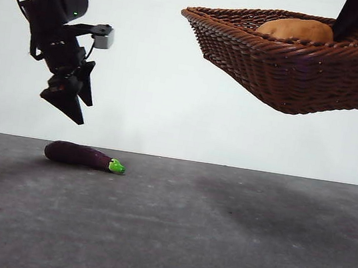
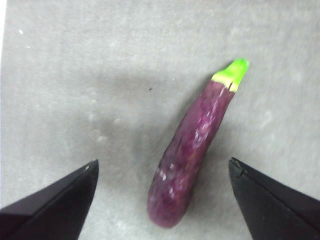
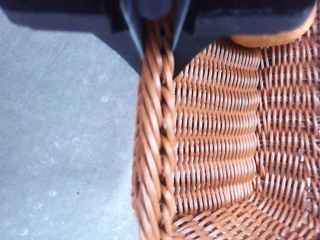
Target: Help me put the vegetables on the table into the basket
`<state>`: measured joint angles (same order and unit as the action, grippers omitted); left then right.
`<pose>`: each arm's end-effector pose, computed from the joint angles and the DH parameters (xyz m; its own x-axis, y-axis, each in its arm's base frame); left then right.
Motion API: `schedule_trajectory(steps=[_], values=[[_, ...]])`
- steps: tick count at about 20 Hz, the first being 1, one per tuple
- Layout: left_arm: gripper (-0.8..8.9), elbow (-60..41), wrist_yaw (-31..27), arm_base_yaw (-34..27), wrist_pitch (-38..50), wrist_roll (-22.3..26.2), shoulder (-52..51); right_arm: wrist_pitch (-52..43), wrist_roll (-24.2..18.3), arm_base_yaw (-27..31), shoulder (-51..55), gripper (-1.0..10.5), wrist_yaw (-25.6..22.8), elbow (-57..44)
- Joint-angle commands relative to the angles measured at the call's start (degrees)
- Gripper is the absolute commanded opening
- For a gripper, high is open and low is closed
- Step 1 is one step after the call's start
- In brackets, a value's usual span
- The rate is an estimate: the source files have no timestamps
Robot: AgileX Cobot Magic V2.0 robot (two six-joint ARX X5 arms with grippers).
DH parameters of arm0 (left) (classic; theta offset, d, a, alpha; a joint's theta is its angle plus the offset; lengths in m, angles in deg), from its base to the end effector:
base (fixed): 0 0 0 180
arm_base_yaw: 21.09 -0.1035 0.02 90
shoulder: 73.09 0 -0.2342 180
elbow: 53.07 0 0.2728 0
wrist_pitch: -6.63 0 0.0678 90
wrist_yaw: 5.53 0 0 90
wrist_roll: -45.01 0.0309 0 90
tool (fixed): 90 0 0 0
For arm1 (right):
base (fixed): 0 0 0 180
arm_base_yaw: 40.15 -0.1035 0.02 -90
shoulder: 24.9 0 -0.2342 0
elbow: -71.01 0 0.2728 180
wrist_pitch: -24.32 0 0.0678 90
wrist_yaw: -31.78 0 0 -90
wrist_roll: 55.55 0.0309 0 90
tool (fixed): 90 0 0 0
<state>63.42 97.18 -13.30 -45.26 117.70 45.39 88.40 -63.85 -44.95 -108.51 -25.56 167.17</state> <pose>0.4569 -0.0694 0.2208 0.5399 -0.2959 -0.7880 0.8417 0.1778 0.5099 0.3161 0.0433 0.3221 0.4767 0.5816 -0.6591 -0.5134 0.7929 0.3283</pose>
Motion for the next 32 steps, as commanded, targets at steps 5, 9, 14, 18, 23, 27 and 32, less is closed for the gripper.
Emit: schedule_trajectory(steps=[5,9,14,18,23,27,32], values=[[4.35,-0.31,3.78,-1.88,-0.39,4.74,4.87,-0.72,0.11,-0.11,0.55,-0.1,1.90,0.26],[4.35,-0.31,3.74,-1.79,2.89,5.57,8.13,-0.22,0.07,-0.11,0.55,-0.1,2.25,0.26],[3.63,-0.31,2.25,-1.60,5.81,3.76,10.08,-0.15,-0.17,-0.13,0.55,-0.1,4.02,0.26],[3.42,-0.28,2.27,-1.53,6.08,2.95,12.37,0.77,-0.98,-0.20,0.55,-0.1,4.02,0.26],[-0.09,-0.28,-1.97,-1.33,8.46,1.27,12.37,0.68,-1.16,-1.29,0.55,-0.1,3.96,0.26],[-0.09,0.52,-2.01,-1.11,8.13,-6.80,12.24,0.94,-0.98,-1.29,0.55,-0.1,3.96,0.26],[-0.06,7.69,8.15,-1.86,-4.63,-22.12,6.05,0.98,0.68,-1.29,0.50,-0.1,0.09,0.15]])
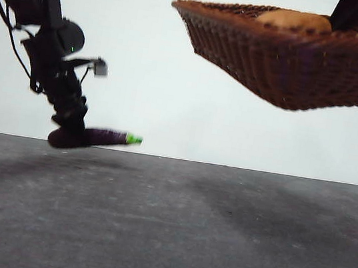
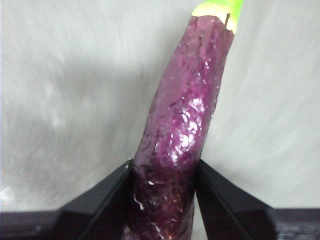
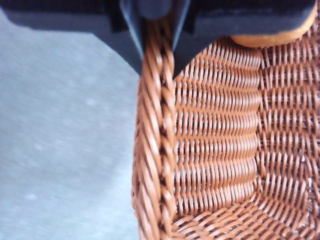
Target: Help me put the vegetables on the table into the basket
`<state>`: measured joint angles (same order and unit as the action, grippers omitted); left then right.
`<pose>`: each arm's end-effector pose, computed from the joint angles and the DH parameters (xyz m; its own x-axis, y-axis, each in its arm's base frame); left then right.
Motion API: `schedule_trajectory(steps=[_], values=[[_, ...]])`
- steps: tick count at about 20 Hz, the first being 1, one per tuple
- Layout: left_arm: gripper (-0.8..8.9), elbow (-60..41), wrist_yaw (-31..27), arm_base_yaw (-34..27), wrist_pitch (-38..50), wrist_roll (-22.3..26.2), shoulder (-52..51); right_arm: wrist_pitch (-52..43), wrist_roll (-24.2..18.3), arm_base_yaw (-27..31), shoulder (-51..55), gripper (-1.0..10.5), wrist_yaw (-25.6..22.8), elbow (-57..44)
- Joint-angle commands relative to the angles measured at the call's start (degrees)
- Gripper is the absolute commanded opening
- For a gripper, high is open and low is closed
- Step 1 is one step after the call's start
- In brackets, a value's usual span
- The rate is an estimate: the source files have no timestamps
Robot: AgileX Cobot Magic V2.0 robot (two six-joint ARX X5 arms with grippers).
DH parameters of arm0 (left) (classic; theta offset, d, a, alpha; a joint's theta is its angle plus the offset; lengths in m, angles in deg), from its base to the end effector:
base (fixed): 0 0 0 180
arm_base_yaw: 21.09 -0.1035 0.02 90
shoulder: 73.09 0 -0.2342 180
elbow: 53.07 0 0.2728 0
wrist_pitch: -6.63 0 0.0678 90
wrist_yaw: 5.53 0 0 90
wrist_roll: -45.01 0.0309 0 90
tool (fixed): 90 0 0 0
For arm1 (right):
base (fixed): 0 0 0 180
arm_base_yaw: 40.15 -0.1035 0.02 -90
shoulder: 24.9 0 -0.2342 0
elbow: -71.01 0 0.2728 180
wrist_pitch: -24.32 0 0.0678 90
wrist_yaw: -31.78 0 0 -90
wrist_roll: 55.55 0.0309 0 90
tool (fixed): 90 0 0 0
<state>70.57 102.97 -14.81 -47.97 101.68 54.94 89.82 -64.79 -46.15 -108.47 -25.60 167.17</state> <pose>0.4823 -0.0629 0.1839 0.4509 -0.3688 -0.8128 0.8581 0.4298 0.2810 0.3131 0.0497 0.3208 0.4488 0.5892 -0.6719 -0.5334 0.7799 0.3276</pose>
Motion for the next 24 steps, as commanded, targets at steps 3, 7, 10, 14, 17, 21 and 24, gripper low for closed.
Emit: schedule_trajectory(steps=[3,7,10,14,17,21,24], values=[[-0.05,0.55,3.32,-0.37,-12.13,-4.83,-13.77,-0.17,2.93,-0.09,-0.15,-0.1,0.17,0.13],[-0.05,0.55,10.08,1.42,-23.12,-2.56,-28.72,5.75,1.16,-0.04,-4.85,-0.1,0.24,0.13],[-0.06,0.55,10.21,9.20,-26.32,-0.83,-38.14,6.19,1.03,-0.83,-7.72,-0.1,5.68,0.13],[-0.06,0.52,-0.28,24.79,-29.46,3.87,-39.65,9.99,-2.34,-4.70,-9.07,-0.1,8.74,0.13],[-0.06,0.52,-4.74,31.87,-29.88,4.02,-36.20,11.54,-4.39,-8.66,-9.07,-0.1,8.35,0.13],[-0.07,0.52,-6.56,35.39,-31.32,5.11,-28.98,10.69,-4.35,-10.78,-9.07,-0.1,8.50,0.13],[-0.07,0.52,-6.56,36.22,-31.56,5.11,-24.02,10.16,-4.52,-10.86,-9.07,-0.1,8.39,0.13]])
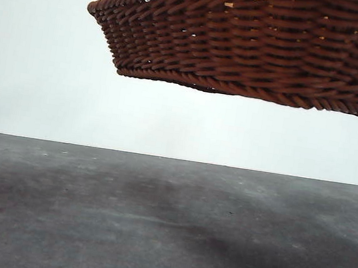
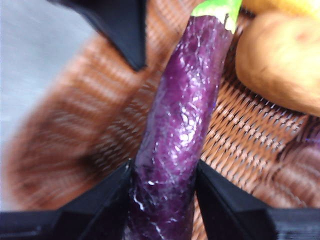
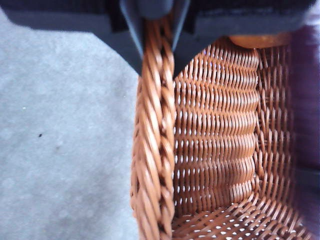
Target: Help me put the vegetables on the table into the basket
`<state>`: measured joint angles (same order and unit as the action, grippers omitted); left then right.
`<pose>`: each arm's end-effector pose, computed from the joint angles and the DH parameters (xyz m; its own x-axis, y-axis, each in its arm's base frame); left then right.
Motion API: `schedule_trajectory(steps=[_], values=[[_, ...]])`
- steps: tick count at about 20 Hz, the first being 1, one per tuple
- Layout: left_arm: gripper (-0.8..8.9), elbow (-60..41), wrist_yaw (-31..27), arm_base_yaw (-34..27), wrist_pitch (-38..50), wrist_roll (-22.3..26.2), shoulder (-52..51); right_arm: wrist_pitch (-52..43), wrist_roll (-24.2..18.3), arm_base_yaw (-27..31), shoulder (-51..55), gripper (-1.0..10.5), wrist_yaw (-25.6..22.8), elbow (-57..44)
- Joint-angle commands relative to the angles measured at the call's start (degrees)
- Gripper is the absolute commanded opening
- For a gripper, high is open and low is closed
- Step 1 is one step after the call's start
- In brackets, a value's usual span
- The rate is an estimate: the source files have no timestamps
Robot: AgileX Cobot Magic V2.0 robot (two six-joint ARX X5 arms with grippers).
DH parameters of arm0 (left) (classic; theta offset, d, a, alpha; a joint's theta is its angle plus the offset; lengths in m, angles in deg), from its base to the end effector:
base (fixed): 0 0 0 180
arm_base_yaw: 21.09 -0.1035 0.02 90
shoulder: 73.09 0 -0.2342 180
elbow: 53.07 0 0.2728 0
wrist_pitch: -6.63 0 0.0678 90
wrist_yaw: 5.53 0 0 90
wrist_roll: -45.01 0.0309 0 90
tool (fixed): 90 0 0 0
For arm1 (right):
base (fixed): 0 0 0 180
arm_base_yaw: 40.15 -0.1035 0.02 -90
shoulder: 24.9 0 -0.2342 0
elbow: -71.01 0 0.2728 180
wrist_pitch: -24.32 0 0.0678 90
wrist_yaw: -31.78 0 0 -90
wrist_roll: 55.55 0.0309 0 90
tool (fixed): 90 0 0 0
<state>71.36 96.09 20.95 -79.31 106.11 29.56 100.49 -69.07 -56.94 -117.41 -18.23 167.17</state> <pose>0.2687 -0.2506 0.3450 0.1822 -0.4355 -0.8816 0.9337 -0.2045 0.2940 0.3102 0.1143 0.2676 0.0347 0.6817 -0.7308 -0.6084 0.5945 0.5258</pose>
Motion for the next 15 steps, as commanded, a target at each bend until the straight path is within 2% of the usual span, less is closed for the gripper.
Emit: schedule_trajectory(steps=[1,6,7,9,10,15], values=[[-0.07,-0.26,0.33,0.55,-0.15,0.70,2.67,-0.83,-0.26,-0.07,-0.13,-0.1,1.01,0.13],[0.01,-0.28,0.83,0.52,1.70,-0.90,7.23,-2.80,-0.26,-0.07,-0.17,-0.1,1.01,0.13],[0.55,-0.28,0.81,0.52,3.08,-2.23,7.23,-3.04,-0.26,-0.07,-0.24,-0.1,1.03,0.13],[3.49,-0.28,0.81,0.20,3.91,-4.52,7.23,-3.48,-0.26,-0.07,-0.24,-0.1,1.20,0.13],[3.77,-0.28,0.76,0.13,4.28,-5.73,7.23,-3.48,-0.26,-0.07,-0.24,-0.1,1.18,0.13],[3.77,-0.26,0.13,0.09,2.58,-8.41,3.32,-4.00,-0.17,0.04,-0.26,-0.1,1.14,0.13]])
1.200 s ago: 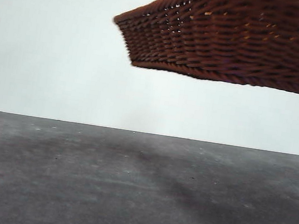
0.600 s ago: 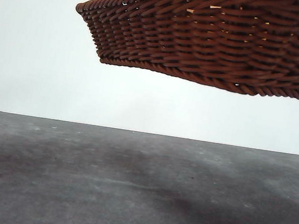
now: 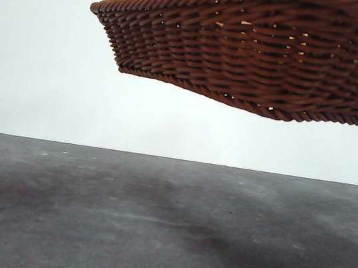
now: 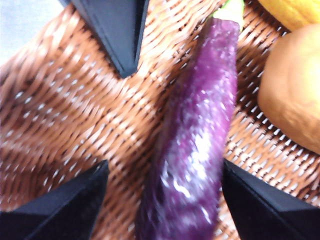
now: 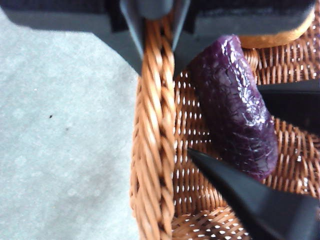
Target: Help me put the vegetables on the table into the basket
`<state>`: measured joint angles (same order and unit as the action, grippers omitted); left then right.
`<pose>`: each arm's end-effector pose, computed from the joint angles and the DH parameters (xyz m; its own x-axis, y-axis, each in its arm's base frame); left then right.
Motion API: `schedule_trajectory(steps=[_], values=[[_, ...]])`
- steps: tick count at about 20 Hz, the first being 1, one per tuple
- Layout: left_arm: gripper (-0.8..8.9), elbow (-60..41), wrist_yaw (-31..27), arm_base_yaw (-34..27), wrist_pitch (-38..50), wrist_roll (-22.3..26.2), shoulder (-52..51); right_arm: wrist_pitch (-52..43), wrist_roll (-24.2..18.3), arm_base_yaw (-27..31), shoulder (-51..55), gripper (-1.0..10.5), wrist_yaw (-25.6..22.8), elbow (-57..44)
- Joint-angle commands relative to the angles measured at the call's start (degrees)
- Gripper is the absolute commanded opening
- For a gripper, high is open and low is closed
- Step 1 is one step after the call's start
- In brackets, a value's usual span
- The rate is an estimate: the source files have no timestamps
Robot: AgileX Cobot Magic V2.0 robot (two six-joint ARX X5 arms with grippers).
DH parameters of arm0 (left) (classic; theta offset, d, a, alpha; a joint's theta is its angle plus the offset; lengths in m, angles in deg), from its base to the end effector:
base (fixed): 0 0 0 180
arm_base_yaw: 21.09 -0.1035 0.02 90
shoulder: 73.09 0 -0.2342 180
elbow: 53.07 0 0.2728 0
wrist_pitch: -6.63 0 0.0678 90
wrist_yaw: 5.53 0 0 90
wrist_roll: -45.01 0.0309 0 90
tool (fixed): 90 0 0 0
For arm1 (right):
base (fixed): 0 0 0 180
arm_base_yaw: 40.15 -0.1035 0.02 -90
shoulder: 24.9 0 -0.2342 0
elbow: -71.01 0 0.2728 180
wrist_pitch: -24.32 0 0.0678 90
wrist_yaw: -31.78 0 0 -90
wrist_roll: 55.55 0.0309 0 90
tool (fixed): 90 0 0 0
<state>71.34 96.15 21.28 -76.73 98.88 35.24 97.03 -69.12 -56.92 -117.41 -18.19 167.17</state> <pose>0.2866 -0.2699 0.3109 0.1430 -0.4045 -0.9033 0.9736 -0.1065 0.2018 0.3152 0.1157 0.2694 0.0764 0.6948 -0.7151 -0.6385 0.5850 0.5001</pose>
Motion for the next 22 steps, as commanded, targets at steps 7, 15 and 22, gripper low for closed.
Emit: schedule_trajectory(steps=[7,15,22], values=[[3.61,-0.22,-5.27,-4.85,0.22,-23.52,-21.68,-8.70,9.88,2.45,-0.24,-0.1,0.48,0.15],[-0.07,-0.22,-5.53,-9.25,-4.70,-35.82,-40.96,-9.44,13.75,17.62,-0.26,-0.1,-2.34,0.15],[-0.07,-0.22,-5.75,-9.25,-4.72,-38.64,-48.11,-11.80,10.62,22.10,-7.65,-0.1,-5.99,-0.17]])
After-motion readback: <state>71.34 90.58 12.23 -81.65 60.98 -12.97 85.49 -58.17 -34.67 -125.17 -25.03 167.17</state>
